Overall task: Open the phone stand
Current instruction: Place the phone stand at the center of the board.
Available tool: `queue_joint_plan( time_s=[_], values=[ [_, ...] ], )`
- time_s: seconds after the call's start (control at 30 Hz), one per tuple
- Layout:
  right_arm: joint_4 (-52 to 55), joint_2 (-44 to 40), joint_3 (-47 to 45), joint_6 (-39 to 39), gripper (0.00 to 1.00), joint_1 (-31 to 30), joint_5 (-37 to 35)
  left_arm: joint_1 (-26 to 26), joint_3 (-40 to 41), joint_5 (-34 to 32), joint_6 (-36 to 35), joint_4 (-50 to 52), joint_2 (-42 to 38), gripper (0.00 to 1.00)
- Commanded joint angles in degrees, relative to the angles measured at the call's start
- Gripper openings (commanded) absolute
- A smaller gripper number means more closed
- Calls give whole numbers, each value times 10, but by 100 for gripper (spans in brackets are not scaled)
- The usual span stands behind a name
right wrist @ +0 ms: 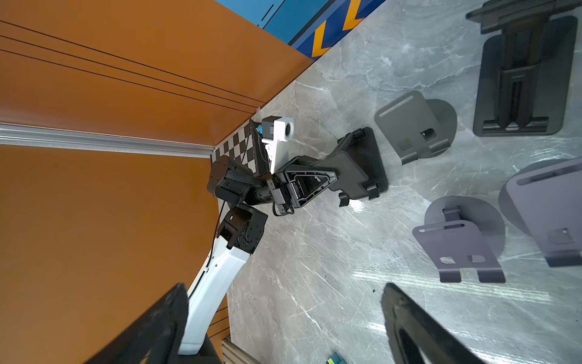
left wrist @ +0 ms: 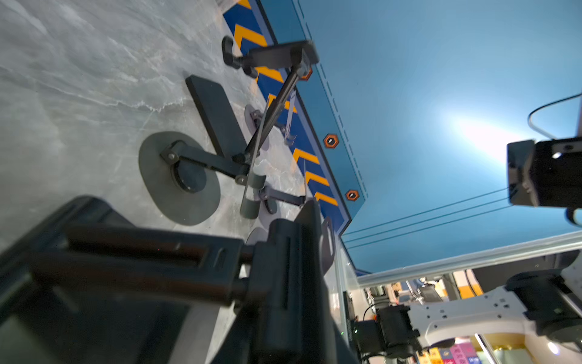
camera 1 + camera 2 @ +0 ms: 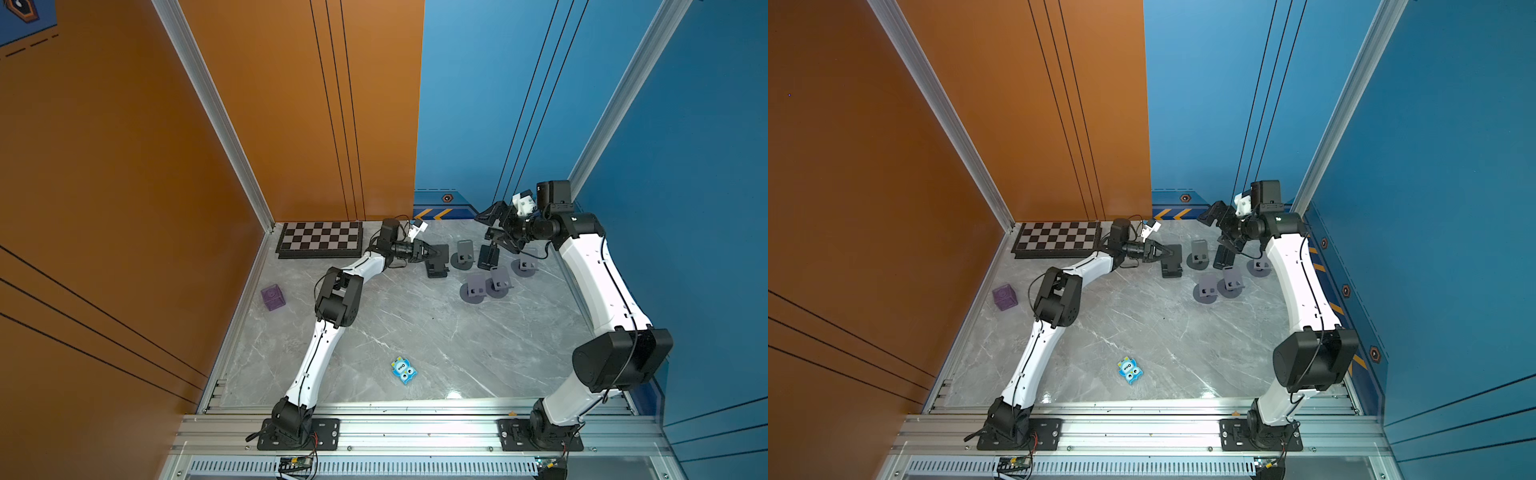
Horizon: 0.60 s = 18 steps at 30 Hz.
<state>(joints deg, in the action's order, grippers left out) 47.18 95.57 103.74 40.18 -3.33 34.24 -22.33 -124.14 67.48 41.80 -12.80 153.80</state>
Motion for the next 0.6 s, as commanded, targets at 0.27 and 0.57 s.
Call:
queue_joint_plan(
  time_s=[0.27, 0.57],
  values=[
    [12, 10, 10, -13, 97, 2, -10, 1, 34, -72, -201, 200, -67, 98],
    [9, 21, 22, -21, 97, -16, -25, 7, 114, -121, -247, 199, -180, 98]
  ],
)
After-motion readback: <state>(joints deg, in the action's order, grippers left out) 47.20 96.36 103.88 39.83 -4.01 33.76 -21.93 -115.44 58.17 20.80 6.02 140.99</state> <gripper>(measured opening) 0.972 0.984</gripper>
